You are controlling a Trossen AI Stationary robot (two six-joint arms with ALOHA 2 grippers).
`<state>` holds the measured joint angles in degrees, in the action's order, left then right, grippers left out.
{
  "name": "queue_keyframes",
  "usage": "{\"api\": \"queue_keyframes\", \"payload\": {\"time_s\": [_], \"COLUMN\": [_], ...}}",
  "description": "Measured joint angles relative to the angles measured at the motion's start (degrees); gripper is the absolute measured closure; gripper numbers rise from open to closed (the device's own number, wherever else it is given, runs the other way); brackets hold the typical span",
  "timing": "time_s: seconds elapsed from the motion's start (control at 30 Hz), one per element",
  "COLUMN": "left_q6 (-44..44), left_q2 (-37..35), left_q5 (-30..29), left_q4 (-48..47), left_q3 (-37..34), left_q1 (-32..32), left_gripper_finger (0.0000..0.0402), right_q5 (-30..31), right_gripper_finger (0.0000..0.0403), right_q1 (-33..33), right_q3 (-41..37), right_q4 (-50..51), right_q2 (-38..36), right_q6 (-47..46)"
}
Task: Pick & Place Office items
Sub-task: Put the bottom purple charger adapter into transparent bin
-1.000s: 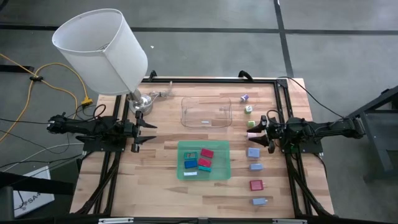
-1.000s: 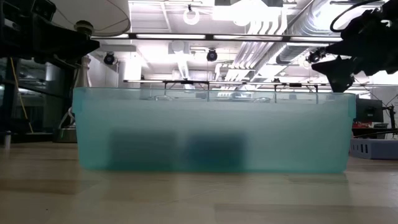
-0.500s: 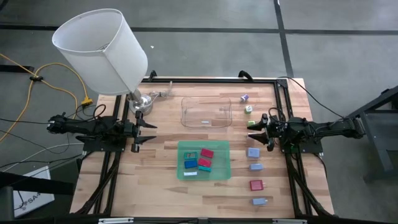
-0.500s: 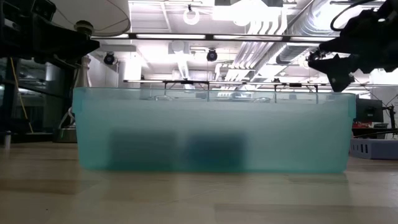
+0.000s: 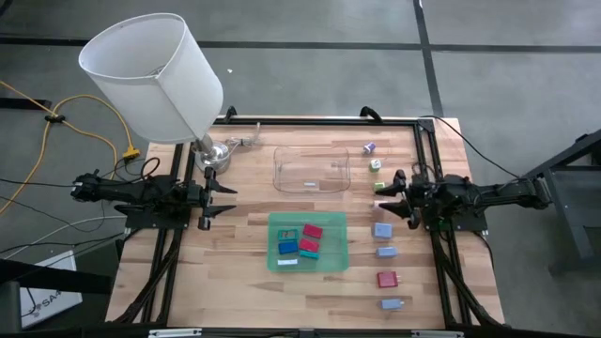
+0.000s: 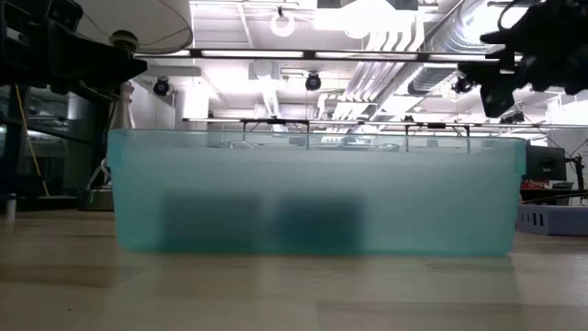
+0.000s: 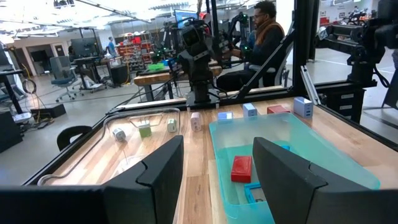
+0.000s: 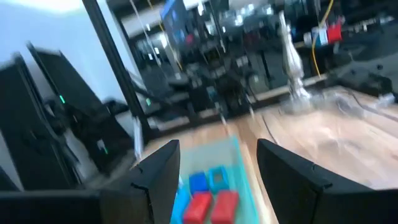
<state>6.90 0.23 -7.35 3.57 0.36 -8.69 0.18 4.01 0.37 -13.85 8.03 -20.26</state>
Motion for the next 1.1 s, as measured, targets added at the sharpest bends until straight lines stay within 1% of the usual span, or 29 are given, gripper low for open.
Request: {"api": "queue_keyframes", "payload": {"time_s": [0.17,0.33,0.47,0.53,0.67,0.8,0.97,1.1], "left_q6": [0.0,0.0,0.0,0.0,0.0,0.0,0.0,0.0], "left_q2": [-0.02,-0.01,0.0,-0.02,-0.02,0.0,-0.02,-0.02], "left_q5": [0.0,0.0,0.0,0.0,0.0,-0.01,-0.02,-0.01], "left_q4": [0.0,0.0,0.0,0.0,-0.01,0.0,0.0,0.0], "left_q3": [0.0,0.0,0.0,0.0,0.0,0.0,0.0,0.0], "left_q1": [0.0,-0.01,-0.02,0.0,-0.01,-0.01,-0.01,-0.01], "left_gripper_finger": [0.0215,0.0215,0.0215,0.0215,0.0215,0.0215,0.0215,0.0215], "right_q5": [-0.23,-5.07,-5.68,-5.7,-6.41,-6.4,-6.11,-4.34], "right_gripper_finger": [0.0201,0.0201,0.0201,0.0201,0.0201,0.0201,0.0201,0.0201], "right_q1": [-0.02,-0.01,0.0,0.02,0.91,2.79,5.23,7.09], "right_q3": [-0.01,0.0,0.18,0.98,4.91,9.39,16.25,21.65], "right_q4": [-6.29,-9.65,-10.27,-8.65,-9.31,-8.41,-2.07,3.69], "right_q2": [0.0,0.0,0.0,0.42,2.91,6.74,12.47,17.04], "right_q6": [-4.81,-3.21,-2.59,-2.08,-0.26,3.67,7.8,11.42]}}
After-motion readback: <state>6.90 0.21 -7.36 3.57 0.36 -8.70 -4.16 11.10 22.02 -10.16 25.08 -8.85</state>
